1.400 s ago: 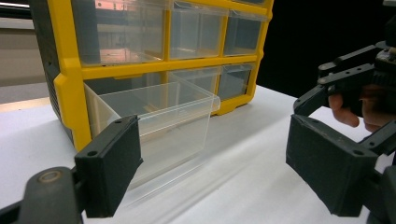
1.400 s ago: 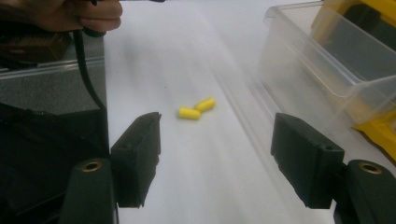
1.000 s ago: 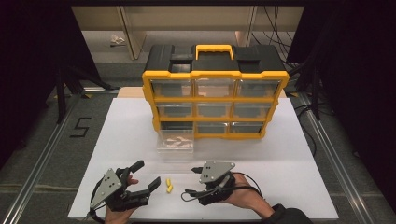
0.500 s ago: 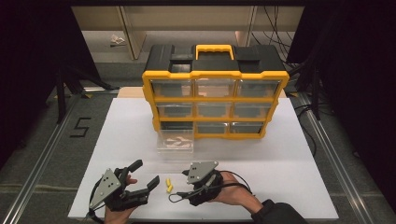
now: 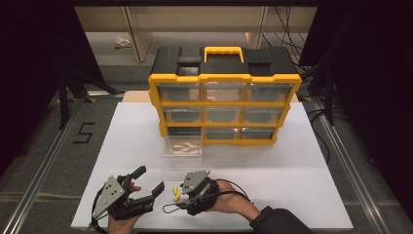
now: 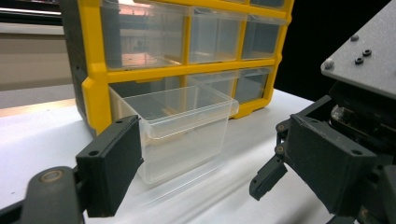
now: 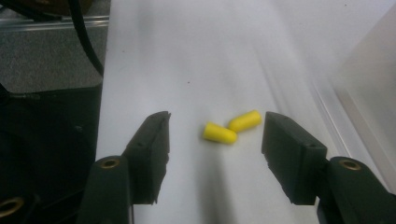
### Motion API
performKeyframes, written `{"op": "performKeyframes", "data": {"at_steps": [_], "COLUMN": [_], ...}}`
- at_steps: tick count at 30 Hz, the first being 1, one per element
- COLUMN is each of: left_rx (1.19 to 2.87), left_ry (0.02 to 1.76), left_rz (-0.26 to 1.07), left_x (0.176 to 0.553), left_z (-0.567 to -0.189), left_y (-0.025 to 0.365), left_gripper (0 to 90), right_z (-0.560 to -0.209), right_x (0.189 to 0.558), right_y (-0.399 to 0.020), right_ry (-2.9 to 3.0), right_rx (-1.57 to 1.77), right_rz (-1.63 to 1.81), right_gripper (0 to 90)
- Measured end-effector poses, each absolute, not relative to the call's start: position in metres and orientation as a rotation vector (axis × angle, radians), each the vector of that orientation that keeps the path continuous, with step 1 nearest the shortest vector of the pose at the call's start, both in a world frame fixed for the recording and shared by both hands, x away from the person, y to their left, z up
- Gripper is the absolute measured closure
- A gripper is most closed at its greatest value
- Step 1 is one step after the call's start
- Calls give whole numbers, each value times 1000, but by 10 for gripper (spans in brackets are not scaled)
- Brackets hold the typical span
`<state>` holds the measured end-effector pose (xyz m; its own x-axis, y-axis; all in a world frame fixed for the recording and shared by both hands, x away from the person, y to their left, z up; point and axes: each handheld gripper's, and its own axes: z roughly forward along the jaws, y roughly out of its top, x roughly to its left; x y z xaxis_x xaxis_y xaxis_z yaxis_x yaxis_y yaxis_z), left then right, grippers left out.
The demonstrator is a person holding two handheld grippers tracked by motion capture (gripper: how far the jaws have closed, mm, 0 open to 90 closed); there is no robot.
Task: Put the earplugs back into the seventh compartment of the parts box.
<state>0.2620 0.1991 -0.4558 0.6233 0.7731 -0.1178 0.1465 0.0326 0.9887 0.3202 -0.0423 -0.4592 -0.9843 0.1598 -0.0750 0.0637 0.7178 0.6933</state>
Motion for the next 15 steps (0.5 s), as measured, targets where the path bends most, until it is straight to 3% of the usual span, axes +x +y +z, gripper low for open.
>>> {"op": "performKeyframes", "data": {"at_steps": [15], "left_rx": [1493], "left_ry": [842], "left_rz": [588], "left_x": [263], "left_z": [-456], "left_y": [200], "left_gripper": [189], "right_z": [-475], "right_x": [325], "right_y": [-20], "right_ry": [2830], "right_rx": [31], "right_rz": [1006], "right_gripper": [522]}}
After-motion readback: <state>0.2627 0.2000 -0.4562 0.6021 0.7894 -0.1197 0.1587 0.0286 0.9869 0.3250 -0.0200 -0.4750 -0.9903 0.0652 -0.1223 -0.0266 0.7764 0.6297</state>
